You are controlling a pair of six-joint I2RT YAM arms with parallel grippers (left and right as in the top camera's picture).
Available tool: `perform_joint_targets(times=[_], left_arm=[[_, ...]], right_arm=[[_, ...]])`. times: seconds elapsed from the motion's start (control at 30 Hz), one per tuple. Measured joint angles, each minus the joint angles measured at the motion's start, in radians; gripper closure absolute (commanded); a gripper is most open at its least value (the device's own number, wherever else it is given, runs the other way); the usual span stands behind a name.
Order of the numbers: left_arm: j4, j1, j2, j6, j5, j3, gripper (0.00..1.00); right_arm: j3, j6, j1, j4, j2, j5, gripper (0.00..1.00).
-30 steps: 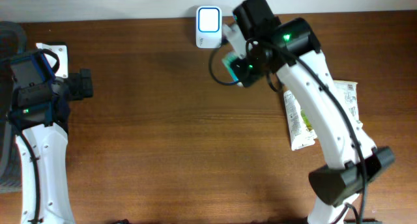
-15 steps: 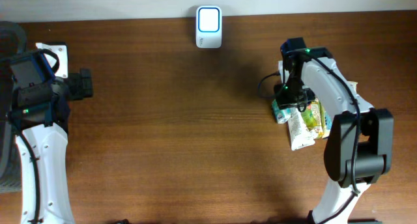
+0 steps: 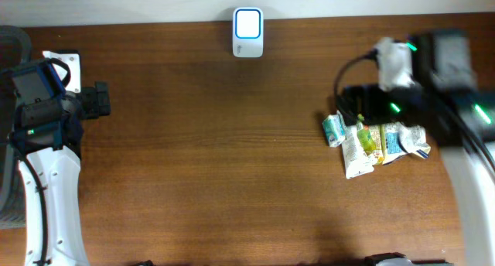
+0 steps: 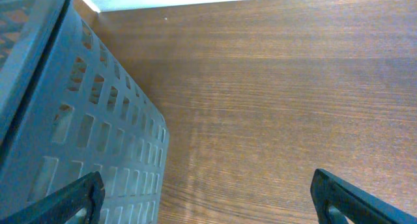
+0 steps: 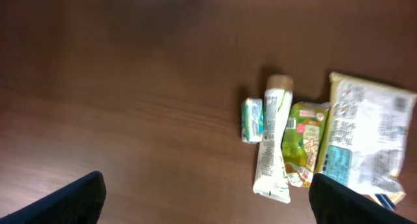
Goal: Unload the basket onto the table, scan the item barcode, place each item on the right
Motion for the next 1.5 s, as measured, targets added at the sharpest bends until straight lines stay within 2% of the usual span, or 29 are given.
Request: perform_joint_targets(times=[0.23, 0.4, 0.53, 0.67, 0.77, 0.97, 1.0, 1.07, 1.23, 1.5], left_arm=[[-0.001, 0.0, 0.0, 0.0, 0.0, 0.0, 0.01], [-0.001, 0.0, 0.0, 0.0, 0.0, 0.0, 0.01], [-0.001, 0.0, 0.0, 0.0, 0.0, 0.0, 0.01], [0.0, 0.0, 0.0, 0.0, 0.0, 0.0, 0.01], [-0.001, 0.0, 0.0, 0.0, 0.0, 0.0, 0.01], [-0.001, 0.0, 0.0, 0.0, 0.0, 0.0, 0.01], [-0.001, 0.0, 0.0, 0.0, 0.0, 0.0, 0.01], [-0.002, 0.0, 0.0, 0.0, 0.0, 0.0, 0.01], [-0.001, 0.0, 0.0, 0.0, 0.0, 0.0, 0.01], [0.0, 0.0, 0.0, 0.0, 0.0, 0.0, 0.01]], right_arm=[[0.0, 0.025, 0.0, -0.011, -0.326, -0.009, 0.01], [0.0, 0.026, 0.0, -0.015, -0.442, 0.001, 0.01], [-0.019, 0.026, -0.002, 0.001, -0.467, 0.064, 0.01], [-0.237, 0.026, -0.041, 0.184, -0.55, 0.107, 0.01], [-0.525, 0.025, -0.074, 0.436, -0.714, 0.118, 0.01], [-1.069, 0.025, -0.108, 0.802, -1.049, 0.117, 0.01], [-1.219, 0.025, -0.108, 0.891, -1.129, 0.118, 0.01], [-1.354, 0.025, -0.108, 0.988, -1.203, 0.117, 0.01], [-1.583, 0.025, -0.108, 1.082, -1.321, 0.116, 0.01], [-1.661, 0.025, -0.108, 1.099, -1.332, 0.117, 0.01]])
